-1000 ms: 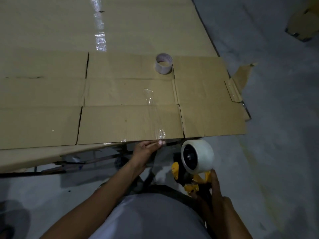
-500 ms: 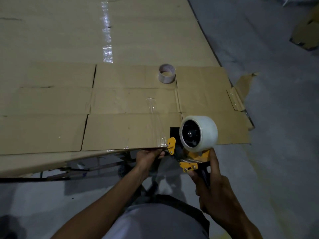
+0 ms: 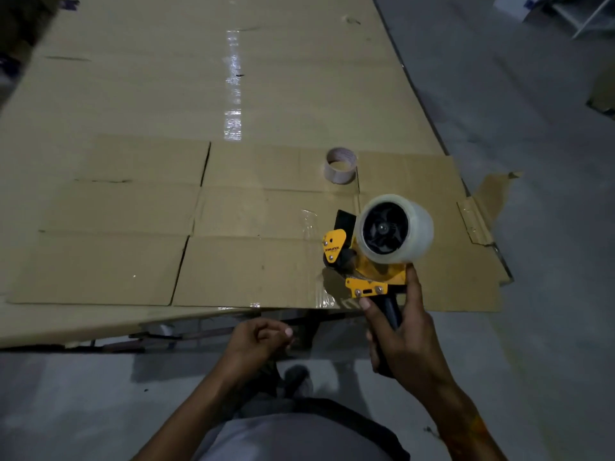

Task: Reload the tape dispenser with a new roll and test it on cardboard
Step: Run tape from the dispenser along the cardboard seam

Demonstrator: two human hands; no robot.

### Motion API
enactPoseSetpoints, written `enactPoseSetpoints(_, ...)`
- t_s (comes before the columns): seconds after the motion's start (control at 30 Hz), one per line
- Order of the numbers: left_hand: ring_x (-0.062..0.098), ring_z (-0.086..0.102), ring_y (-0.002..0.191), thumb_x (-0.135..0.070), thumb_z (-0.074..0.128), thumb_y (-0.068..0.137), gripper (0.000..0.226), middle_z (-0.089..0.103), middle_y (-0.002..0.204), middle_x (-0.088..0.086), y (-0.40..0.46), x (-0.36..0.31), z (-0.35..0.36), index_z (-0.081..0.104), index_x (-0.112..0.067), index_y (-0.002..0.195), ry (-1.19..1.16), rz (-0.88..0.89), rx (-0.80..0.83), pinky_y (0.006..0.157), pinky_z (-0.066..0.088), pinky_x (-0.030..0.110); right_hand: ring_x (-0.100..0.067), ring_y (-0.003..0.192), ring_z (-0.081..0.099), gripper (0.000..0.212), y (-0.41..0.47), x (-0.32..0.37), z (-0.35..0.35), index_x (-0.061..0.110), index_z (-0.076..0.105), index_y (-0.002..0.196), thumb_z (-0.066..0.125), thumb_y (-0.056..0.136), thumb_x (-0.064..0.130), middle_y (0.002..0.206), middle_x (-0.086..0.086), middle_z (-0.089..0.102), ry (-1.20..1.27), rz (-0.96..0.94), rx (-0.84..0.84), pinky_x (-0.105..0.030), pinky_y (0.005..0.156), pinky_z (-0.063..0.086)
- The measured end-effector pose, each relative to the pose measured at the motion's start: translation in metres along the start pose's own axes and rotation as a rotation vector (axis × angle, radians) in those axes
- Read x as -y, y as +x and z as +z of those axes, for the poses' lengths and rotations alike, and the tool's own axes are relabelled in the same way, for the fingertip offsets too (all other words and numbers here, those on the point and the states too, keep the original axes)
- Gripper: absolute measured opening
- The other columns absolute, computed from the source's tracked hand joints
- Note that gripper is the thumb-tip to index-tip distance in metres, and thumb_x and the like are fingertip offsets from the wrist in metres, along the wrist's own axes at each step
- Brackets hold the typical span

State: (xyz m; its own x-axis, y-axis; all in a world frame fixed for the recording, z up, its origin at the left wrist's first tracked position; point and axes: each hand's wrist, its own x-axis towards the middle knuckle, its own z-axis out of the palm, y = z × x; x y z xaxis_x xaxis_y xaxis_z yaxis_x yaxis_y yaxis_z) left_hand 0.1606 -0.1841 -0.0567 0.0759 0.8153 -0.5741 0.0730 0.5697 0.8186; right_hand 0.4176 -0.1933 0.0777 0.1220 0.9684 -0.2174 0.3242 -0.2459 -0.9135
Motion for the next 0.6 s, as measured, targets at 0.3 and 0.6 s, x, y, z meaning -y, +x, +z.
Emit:
enactPoseSetpoints(0.3, 0.016, 0.083, 0.082, -0.002, 0.074, 0.098, 0.006, 0.085, 0.084, 0.008, 0.003, -0.062, -0.045, 0.08, -0.001, 0.096, 0.077, 0.296, -0.179, 0.075, 0.063, 0.019, -0.035, 0.046, 0.068, 0.051, 0.07, 0.013, 0.046, 0.023, 0.05, 0.132, 0.081, 0.091, 0.017, 0.072, -0.01, 0.076, -0.007, 0.004, 0.074, -0.051, 0.048, 0.06)
enactPoseSetpoints(0.6, 0.02, 0.056, 0.142, -0.054, 0.066, 0.097, 0.05, 0.064, 0.15, -0.005, 0.087, -0.07, -0.125, 0.07, -0.026, 0.138, 0.967, 0.719, -0.211, 0.112, 0.049, 0.037, -0.036, 0.052, 0.071, 0.038, 0.159, 0.033, 0.139, 0.022, 0.054, 0.116, 0.081, 0.09, 0.028, 0.07, -0.015, 0.074, -0.048, -0.026, 0.196, -0.054, 0.049, 0.061)
